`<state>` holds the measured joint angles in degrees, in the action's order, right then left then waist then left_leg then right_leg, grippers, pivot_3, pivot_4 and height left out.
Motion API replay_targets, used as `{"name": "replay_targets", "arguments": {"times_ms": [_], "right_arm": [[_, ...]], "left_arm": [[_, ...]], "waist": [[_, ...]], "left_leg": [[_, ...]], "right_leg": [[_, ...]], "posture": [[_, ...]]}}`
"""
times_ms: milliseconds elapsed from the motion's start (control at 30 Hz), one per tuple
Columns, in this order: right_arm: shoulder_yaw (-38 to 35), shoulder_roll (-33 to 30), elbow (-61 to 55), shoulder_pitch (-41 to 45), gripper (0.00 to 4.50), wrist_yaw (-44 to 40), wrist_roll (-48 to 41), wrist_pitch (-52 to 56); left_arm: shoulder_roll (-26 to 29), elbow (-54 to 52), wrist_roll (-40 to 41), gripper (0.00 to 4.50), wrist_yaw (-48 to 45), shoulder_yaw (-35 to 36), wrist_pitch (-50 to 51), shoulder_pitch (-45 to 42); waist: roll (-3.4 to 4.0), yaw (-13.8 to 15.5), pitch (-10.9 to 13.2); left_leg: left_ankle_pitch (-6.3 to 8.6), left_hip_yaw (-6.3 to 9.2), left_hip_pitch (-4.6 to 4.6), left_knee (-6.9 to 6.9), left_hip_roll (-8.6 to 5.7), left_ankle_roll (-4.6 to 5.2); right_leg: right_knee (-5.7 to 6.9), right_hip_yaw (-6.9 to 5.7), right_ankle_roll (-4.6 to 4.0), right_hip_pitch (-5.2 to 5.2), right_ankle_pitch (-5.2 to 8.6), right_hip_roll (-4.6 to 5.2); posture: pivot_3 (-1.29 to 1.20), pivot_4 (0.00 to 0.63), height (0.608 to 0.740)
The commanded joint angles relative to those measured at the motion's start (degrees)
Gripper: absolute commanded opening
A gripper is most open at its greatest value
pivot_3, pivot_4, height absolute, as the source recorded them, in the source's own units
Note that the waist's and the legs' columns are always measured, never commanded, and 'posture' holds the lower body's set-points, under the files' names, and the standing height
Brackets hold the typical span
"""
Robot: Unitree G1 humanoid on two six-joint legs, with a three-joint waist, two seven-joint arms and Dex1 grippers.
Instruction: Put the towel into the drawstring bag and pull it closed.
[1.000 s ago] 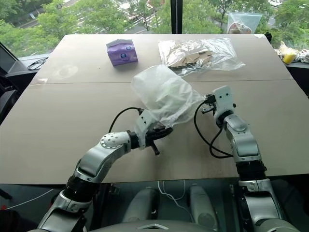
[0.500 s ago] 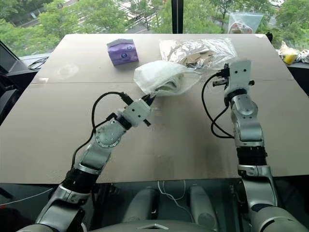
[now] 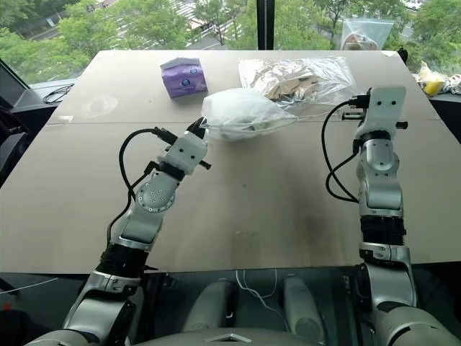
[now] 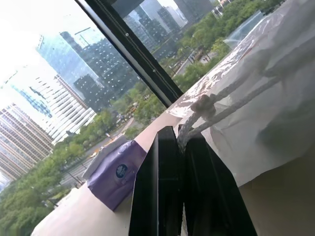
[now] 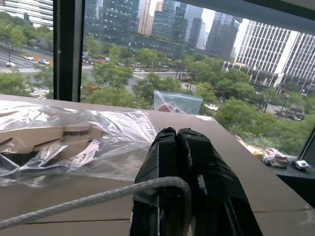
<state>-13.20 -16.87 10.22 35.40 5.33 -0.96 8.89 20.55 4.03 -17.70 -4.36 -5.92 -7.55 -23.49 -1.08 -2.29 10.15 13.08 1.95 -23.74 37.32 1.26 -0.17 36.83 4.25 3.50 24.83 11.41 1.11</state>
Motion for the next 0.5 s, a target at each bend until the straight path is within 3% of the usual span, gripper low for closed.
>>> {"name": "replay_targets", "arguments": {"times_ms": [33, 333, 500], "right_arm": [[-4.09, -0.65, 0.04, 0.92, 0.00, 3.59, -0.87, 0.41], [-12.21, -0.42, 2.41, 0.66, 0.00, 14.04, -4.33, 4.09], [-18.15, 0.90, 2.82, 0.30, 0.00, 21.19, -8.68, 6.10]], "left_arm": [[-2.17, -1.73, 2.96, 0.07, 2.27, 4.74, 4.95, -0.39], [-9.59, 0.71, 11.09, 0.07, 10.67, 16.57, 24.33, -5.40], [-9.53, 3.61, 14.11, 0.07, 15.69, 21.00, 28.04, -8.97]], "waist": [[0.00, -0.09, 0.00], [-0.03, 0.01, -0.02], [-0.02, -0.13, -0.01]], "left_leg": [[0.00, 0.00, 0.00, 0.00, 0.00, 0.00], [0.00, 0.02, 0.01, 0.04, 0.00, 0.00], [0.00, 0.02, 0.00, 0.03, -0.01, 0.00]], "right_leg": [[0.00, 0.00, 0.00, 0.00, 0.00, 0.00], [0.04, 0.00, 0.02, -0.01, -0.01, -0.02], [0.03, 0.01, 0.03, -0.02, -0.02, -0.02]], "posture": [[0.00, 0.150, 0.740], [0.00, 0.150, 0.740], [0.00, 0.150, 0.740]]}}
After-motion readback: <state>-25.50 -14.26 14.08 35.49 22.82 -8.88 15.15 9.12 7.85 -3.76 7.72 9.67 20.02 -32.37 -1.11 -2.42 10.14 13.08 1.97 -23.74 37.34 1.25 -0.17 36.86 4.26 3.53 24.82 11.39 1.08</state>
